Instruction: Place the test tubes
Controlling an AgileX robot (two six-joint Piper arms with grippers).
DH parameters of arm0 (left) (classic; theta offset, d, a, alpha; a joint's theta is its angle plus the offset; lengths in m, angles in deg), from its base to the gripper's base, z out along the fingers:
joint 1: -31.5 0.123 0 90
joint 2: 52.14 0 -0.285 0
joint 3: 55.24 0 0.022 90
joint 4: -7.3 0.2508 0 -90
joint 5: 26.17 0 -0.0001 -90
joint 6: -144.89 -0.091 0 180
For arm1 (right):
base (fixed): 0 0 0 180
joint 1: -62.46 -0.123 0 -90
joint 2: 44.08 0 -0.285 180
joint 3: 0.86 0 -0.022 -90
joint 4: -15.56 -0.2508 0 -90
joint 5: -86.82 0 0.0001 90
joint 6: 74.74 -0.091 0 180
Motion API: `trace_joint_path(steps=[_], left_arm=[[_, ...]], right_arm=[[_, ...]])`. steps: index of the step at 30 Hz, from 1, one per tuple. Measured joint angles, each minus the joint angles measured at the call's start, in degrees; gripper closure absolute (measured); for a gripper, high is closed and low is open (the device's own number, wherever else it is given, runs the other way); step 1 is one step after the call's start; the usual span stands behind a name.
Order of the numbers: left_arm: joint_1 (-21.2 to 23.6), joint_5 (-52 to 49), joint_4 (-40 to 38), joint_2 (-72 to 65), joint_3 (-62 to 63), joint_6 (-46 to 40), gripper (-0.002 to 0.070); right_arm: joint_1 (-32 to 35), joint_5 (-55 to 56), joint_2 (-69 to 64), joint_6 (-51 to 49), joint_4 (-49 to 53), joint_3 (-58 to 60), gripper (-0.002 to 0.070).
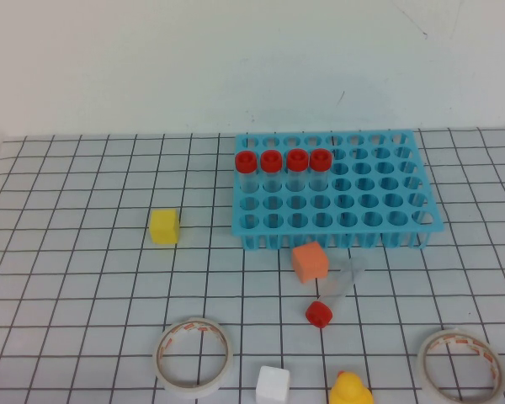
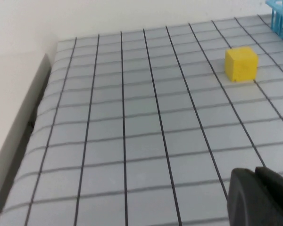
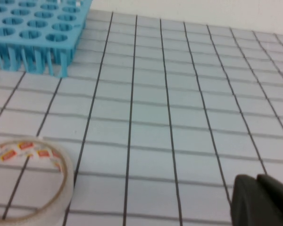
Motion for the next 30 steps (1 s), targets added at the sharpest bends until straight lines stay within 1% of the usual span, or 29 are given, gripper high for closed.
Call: trace_joint_path(steps=[2,4,6,7,10,13,16,19,23,25,27,28,29,30], left_arm=[[0.0,3.5,0.0,0.0,0.0,0.0,0.0676],[0.0,9.9,0.0,0.0,0.0,0.0,0.0676],[0.0,17.2,0.1,0.0,0.0,0.0,0.0676],[0.0,25.1,0.3,0.0,0.0,-0.4,0.0676],[0.0,33.5,0.3,0.0,0.0,-0.4,0.0676],[0.0,38.2,0.3,0.0,0.0,-0.5,0.0676],[0.0,40.9,0.3,0.0,0.0,-0.5,0.0676],[0.0,44.2,0.3,0.0,0.0,-0.3,0.0676],[0.0,48.7,1.1,0.0,0.0,2.2,0.0676],[0.0,48.9,4.6,0.0,0.1,3.4,0.0676],[0.0,44.1,8.7,0.0,2.1,3.5,0.0676],[0.0,39.8,10.4,0.0,4.3,3.7,0.0676],[0.0,30.6,11.2,0.0,9.8,4.8,0.0676],[0.0,25.6,11.2,0.0,12.8,5.7,0.0676]], right_arm=[[0.0,2.5,0.0,0.0,0.0,0.4,0.0678],[0.0,6.5,0.0,0.0,0.0,0.5,0.0678],[0.0,13.7,0.0,0.0,0.0,0.5,0.0678],[0.0,19.6,0.0,0.0,0.0,0.5,0.0678],[0.0,30.3,0.0,0.0,0.0,0.5,0.0678],[0.0,37.9,0.0,0.0,0.0,0.5,0.0678],[0.0,42.7,0.0,0.0,-0.1,0.5,0.0678],[0.0,45.2,0.0,0.0,-0.7,0.5,0.0678],[0.0,44.9,0.0,0.7,-1.6,0.5,0.0678],[0.0,45.0,0.0,0.7,-2.7,0.5,0.0678],[0.0,44.7,0.0,0.8,-4.3,0.2,0.0678],[0.0,43.7,0.0,0.9,-4.8,-0.4,0.0678],[0.0,41.0,0.0,1.1,-5.2,-2.8,0.0678],[0.0,39.6,0.0,1.3,-5.3,-4.7,0.0678]])
